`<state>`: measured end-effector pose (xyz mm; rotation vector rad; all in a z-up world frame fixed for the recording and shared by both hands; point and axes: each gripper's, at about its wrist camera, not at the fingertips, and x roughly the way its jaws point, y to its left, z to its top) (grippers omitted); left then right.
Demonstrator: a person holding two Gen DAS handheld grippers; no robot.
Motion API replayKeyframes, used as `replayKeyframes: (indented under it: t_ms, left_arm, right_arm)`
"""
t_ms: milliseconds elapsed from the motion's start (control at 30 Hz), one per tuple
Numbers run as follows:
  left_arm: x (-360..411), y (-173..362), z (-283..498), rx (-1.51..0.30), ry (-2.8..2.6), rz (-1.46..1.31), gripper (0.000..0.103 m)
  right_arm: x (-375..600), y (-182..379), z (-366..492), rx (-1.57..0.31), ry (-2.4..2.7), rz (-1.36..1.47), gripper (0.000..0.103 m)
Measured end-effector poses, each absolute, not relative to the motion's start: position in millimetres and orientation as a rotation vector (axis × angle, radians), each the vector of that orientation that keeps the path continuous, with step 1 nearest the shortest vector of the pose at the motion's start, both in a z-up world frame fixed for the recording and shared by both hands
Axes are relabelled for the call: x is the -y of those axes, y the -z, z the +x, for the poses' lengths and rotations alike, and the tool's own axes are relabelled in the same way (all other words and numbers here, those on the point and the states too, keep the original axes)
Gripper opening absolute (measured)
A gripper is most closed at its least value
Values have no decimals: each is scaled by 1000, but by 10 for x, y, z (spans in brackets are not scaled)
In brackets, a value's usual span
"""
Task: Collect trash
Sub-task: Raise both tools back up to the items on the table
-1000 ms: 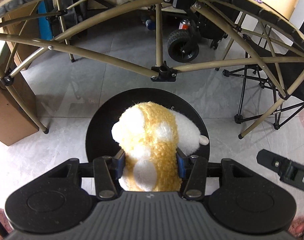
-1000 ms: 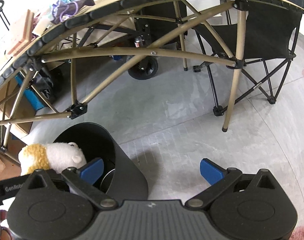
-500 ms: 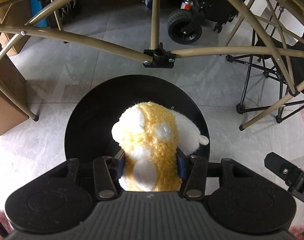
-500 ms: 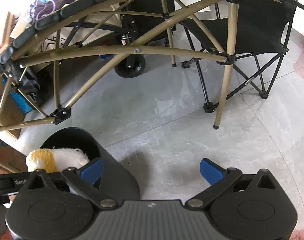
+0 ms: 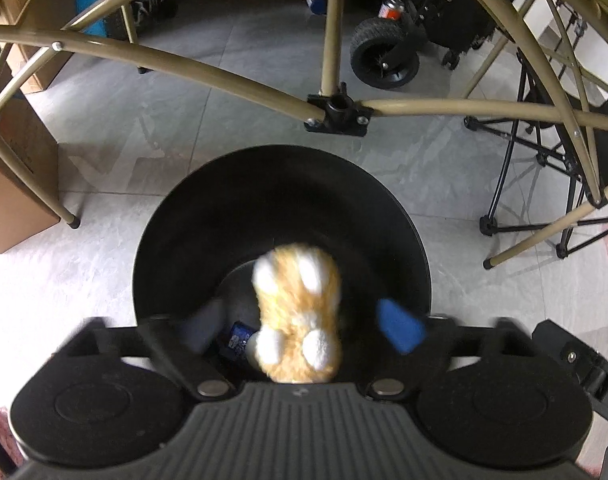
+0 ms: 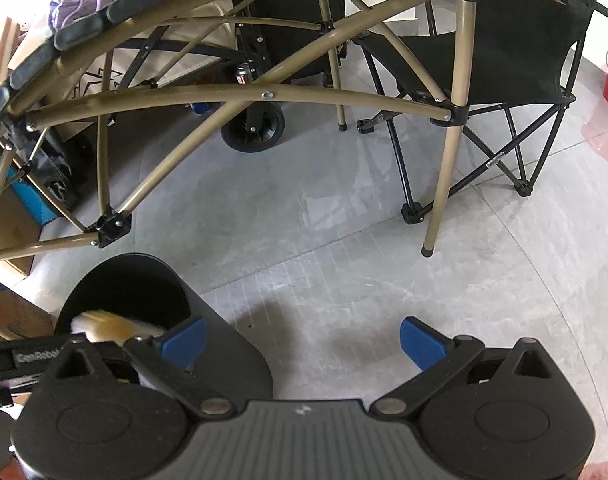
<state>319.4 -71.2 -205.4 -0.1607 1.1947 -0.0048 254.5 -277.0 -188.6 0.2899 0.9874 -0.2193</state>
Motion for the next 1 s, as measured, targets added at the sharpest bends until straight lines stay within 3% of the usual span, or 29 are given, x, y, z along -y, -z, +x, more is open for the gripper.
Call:
replayKeyframes:
  t_ms: [100, 600, 1000]
  left_arm:
    - [705, 2031, 3198, -1184, -3, -145, 102]
    - [717, 1996, 3162, -1182, 13, -116, 102]
    - [688, 1697, 2996, -1075, 54, -116, 102]
  right_arm:
    - [2762, 1877, 2538, -985, 217, 289, 103]
    - [2742, 1864, 2525, -980, 206, 287, 103]
    - [2696, 1673, 2437, -916, 166, 284, 103]
